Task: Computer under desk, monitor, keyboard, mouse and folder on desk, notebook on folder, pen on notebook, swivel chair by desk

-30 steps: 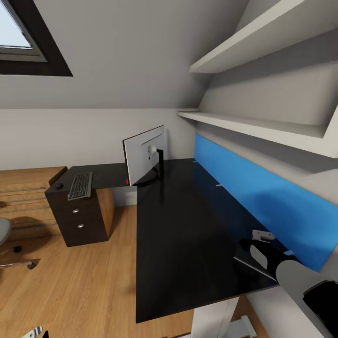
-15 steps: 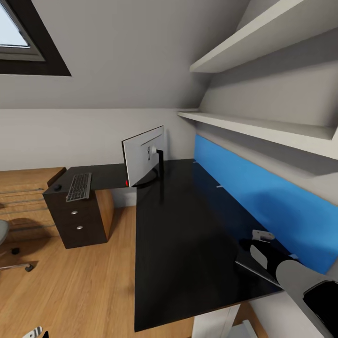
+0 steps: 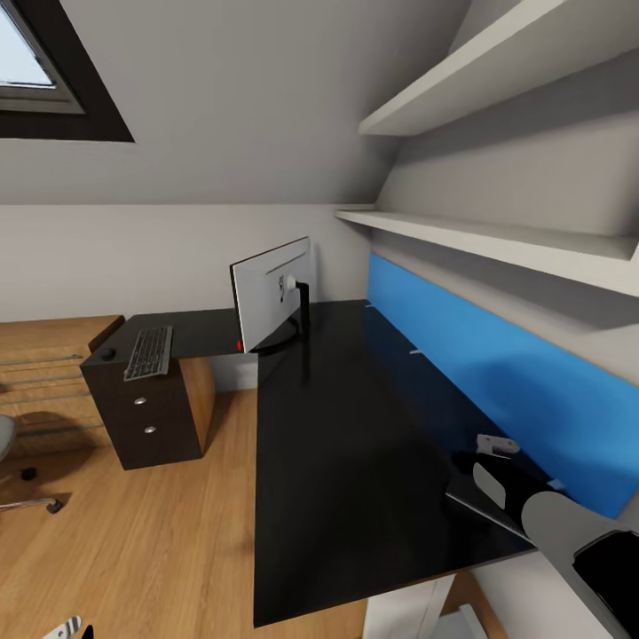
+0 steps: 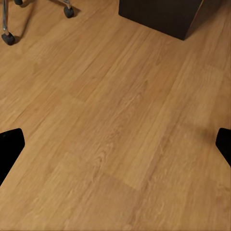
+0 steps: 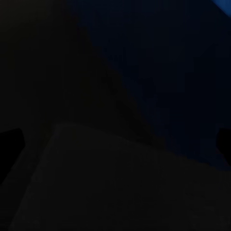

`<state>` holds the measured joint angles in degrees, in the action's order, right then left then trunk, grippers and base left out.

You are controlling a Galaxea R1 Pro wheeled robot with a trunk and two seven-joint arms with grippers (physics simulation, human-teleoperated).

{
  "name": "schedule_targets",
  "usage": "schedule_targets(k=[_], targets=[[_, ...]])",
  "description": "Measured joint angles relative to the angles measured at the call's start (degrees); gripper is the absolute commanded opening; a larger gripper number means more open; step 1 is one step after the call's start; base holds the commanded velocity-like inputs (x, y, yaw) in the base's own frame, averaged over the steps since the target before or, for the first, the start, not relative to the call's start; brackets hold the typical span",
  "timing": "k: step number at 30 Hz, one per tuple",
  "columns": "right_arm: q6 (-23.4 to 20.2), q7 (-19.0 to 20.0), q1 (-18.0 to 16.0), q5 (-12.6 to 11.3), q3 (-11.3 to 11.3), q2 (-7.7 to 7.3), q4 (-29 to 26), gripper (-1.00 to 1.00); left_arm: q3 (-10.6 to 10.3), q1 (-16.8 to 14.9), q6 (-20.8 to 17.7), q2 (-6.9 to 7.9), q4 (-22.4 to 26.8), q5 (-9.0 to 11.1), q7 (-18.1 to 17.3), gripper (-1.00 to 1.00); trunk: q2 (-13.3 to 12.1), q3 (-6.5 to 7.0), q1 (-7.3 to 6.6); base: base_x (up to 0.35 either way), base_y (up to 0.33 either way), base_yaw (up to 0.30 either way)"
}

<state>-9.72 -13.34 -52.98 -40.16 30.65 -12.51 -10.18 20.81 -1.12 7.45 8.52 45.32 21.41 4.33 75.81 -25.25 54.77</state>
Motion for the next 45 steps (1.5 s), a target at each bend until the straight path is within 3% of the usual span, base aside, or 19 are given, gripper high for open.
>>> schedule_targets(k=[14,31,40,45], targets=[[0.1,0.0,0.0,0.0,0.1,0.0,0.0,1.0,0.0,0.0,0.0,-0.04,0.0,0.0,0.0,1.0,5.6,-2.52,3.08,0.0,0.0,0.0],[0.1,0.0,0.0,0.1,0.1,0.0,0.0,1.0,0.0,0.0,-0.1,0.07,0.0,0.0,0.0,1.0,5.6,-2.52,3.08,0.0,0.0,0.0],[0.1,0.1,0.0,0.1,0.1,0.0,0.0,1.0,0.0,0.0,-0.2,0.01,0.0,0.0,0.0,1.0,9.2,-4.13,5.05,0.0,0.0,0.0],[0.1,0.1,0.0,0.1,0.1,0.0,0.0,1.0,0.0,0.0,-0.2,0.02,0.0,0.0,0.0,1.0,9.2,-4.14,5.06,0.0,0.0,0.0]])
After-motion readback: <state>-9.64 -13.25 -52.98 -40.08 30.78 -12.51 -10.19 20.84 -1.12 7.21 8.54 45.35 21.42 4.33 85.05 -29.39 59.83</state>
